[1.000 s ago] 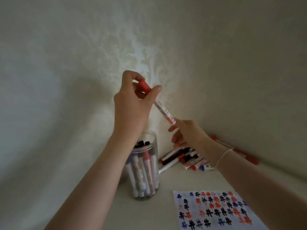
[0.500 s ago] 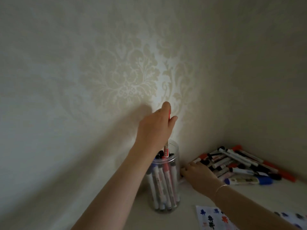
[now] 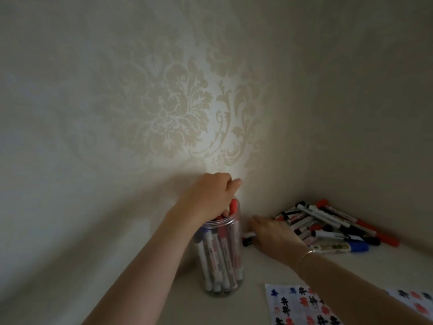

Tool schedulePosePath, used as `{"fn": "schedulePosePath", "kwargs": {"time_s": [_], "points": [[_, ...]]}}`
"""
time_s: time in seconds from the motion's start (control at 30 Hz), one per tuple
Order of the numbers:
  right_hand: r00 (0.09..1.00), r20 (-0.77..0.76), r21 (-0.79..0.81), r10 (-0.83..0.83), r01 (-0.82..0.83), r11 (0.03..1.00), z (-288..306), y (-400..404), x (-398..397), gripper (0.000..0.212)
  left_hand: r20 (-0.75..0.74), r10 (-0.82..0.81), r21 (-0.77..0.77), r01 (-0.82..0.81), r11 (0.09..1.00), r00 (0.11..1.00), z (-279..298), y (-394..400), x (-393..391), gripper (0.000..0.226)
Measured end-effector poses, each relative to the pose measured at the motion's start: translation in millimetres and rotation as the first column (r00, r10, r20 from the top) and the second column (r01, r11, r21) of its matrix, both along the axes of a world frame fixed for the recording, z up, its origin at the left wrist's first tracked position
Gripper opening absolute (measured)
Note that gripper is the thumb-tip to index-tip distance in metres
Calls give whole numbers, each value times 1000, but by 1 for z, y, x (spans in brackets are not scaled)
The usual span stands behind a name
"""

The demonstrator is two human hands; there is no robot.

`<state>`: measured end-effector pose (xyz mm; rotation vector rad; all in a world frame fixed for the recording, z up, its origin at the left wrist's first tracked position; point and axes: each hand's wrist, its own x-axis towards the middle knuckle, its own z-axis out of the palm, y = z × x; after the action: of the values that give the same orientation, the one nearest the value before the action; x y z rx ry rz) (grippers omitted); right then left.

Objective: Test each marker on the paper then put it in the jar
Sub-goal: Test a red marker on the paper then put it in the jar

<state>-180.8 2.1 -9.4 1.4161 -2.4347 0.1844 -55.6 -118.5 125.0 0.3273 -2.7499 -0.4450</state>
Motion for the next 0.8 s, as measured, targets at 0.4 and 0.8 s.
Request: {"fn": "schedulePosePath", "kwargs": {"time_s": [0.4,0.8], "points": [[639,554,-785,534,615,79,123,37,30,9,-302,-49,-158,0,987,952,10,46,1,30],[318,710,-671,628,576,467,117,88,32,31,-78,-432,284,436,854,898,-26,86,-24,23]]}}
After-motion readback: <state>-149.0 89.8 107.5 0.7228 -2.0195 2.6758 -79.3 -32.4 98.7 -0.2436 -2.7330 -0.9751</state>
